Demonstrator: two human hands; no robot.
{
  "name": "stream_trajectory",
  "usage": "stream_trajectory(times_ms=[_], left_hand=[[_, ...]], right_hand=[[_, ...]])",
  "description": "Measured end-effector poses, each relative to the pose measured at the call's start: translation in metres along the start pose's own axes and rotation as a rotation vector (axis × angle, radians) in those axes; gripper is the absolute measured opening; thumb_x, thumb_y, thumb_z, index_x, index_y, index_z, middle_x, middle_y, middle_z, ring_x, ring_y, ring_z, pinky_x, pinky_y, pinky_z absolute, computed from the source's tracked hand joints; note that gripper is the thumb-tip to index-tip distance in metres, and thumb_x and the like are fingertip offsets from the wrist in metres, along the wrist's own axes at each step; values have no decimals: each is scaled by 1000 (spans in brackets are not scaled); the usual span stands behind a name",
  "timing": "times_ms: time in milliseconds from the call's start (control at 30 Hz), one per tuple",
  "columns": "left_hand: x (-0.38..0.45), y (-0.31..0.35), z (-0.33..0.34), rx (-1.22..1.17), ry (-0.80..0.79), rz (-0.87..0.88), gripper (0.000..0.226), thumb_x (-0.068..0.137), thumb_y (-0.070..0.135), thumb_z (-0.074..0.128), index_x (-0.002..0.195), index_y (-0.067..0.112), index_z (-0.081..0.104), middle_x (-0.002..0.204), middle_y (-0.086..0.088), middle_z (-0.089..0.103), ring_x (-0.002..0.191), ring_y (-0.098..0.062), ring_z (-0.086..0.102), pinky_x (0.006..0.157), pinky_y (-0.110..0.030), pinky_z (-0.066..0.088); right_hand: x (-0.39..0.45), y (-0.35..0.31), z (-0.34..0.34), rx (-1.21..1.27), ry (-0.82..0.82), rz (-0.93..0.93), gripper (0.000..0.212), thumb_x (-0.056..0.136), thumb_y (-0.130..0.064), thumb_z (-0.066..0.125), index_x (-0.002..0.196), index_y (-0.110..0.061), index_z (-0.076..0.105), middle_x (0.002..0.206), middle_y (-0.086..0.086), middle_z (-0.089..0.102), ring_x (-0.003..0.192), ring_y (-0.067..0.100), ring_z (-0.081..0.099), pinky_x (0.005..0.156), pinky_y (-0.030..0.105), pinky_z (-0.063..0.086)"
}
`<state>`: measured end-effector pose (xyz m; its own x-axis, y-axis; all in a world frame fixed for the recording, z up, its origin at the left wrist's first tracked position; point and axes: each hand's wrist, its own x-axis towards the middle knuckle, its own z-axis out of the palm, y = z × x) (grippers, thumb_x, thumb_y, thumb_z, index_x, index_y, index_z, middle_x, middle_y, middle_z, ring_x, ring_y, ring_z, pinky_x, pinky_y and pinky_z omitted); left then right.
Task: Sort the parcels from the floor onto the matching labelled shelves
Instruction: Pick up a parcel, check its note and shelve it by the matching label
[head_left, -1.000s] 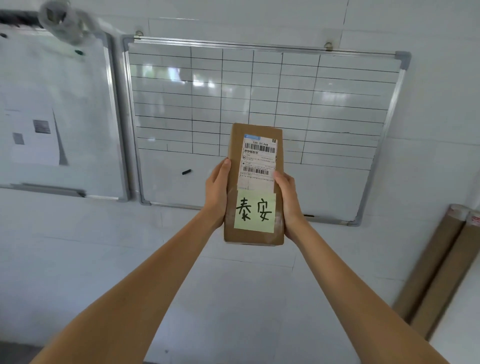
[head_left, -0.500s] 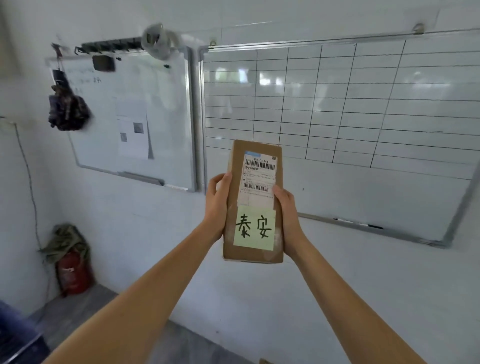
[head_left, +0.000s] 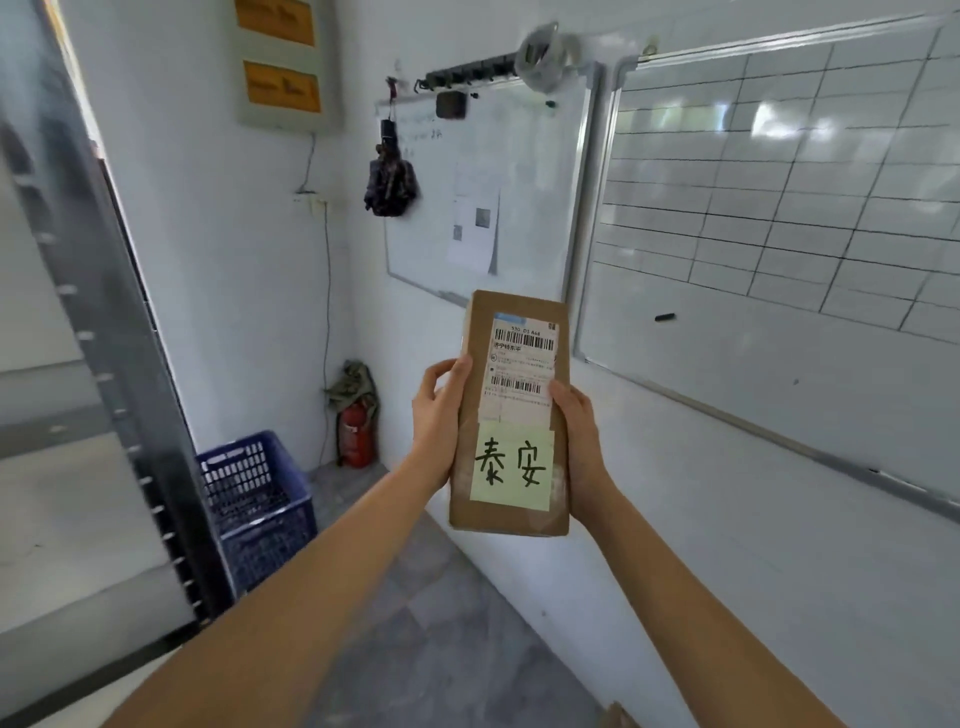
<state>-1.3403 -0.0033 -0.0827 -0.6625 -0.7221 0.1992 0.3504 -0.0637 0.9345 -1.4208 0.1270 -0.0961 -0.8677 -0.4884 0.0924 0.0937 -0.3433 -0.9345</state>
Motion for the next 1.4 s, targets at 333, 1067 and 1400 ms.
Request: stream_trajectory(times_ms=[333, 1067, 1400], left_hand=[[-41, 58, -116, 68, 227, 101, 35, 91, 48, 62, 113, 21, 60, 99, -4, 74, 74, -11, 74, 62, -22, 58], [-182, 144, -391, 36, 605, 165, 34, 94, 40, 62, 114, 12, 60, 85, 0, 76, 71, -13, 74, 62, -25, 60], [-249, 185, -506, 116, 894, 234, 36, 96, 37, 61, 117, 8, 61, 96, -5, 74, 71, -7, 74, 60, -19, 57]], right_hand=[[-45, 26, 113, 38, -251, 90, 83, 82, -48, 66, 146, 0, 42, 135, 33, 61, 124, 54, 59, 106, 68, 48], [-216, 119, 349, 16, -541, 338, 57, 98, -42, 62, 141, -5, 56, 130, 28, 68, 123, 50, 63, 109, 64, 47], [-289, 165, 465, -12, -794, 357, 55, 95, -43, 66, 135, -5, 59, 120, 21, 75, 112, 43, 71, 101, 56, 56]])
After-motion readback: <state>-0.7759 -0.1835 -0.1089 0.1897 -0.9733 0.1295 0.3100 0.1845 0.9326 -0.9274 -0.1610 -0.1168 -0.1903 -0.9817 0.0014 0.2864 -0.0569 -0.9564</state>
